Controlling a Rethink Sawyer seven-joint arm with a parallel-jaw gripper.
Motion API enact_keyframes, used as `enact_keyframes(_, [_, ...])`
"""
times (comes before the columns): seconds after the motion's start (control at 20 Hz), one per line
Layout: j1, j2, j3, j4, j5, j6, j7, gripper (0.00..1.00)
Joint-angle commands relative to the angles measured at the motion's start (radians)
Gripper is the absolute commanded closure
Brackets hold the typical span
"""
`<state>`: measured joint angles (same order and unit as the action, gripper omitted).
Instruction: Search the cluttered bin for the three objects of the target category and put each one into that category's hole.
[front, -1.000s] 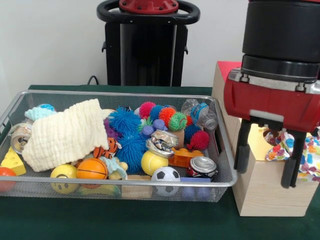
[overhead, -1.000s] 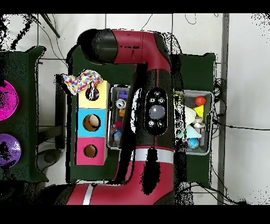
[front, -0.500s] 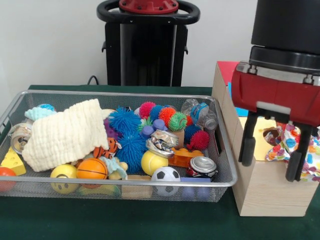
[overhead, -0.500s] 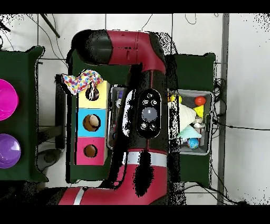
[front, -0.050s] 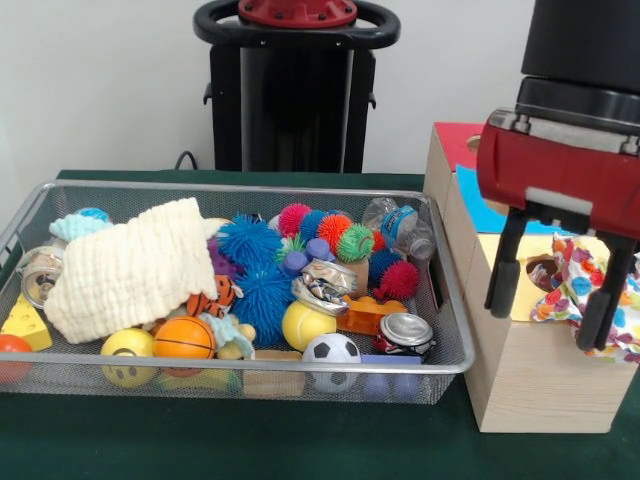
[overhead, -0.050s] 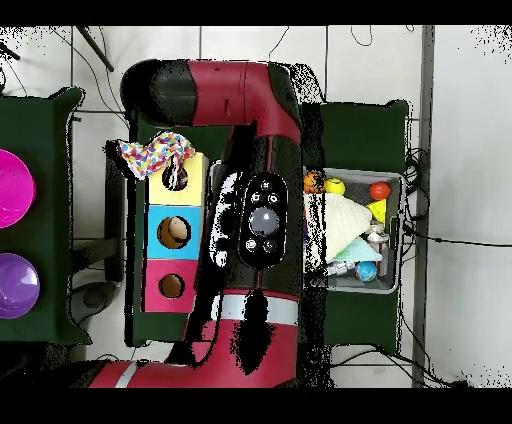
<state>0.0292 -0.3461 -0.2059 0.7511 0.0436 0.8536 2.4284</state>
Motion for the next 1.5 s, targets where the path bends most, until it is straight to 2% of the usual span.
enact_keyframes(0.05, [0.030,0.070,-0.077,0.062,0.039,0.146,0.394,0.00])
enact_keyframes(0.35, [0.061,0.086,-0.118,0.064,0.062,0.147,0.452,0.00])
enact_keyframes(0.75, [0.077,0.094,-0.137,0.076,0.099,0.147,0.473,0.00])
enact_keyframes(1.35, [0.075,0.099,-0.153,0.079,0.142,0.158,0.440,0.00])
enact_keyframes(1.45, [0.073,0.100,-0.158,0.075,0.144,0.162,0.432,0.00])
enact_keyframes(1.5, [0.078,0.104,-0.184,0.049,0.126,0.187,0.412,0.00])
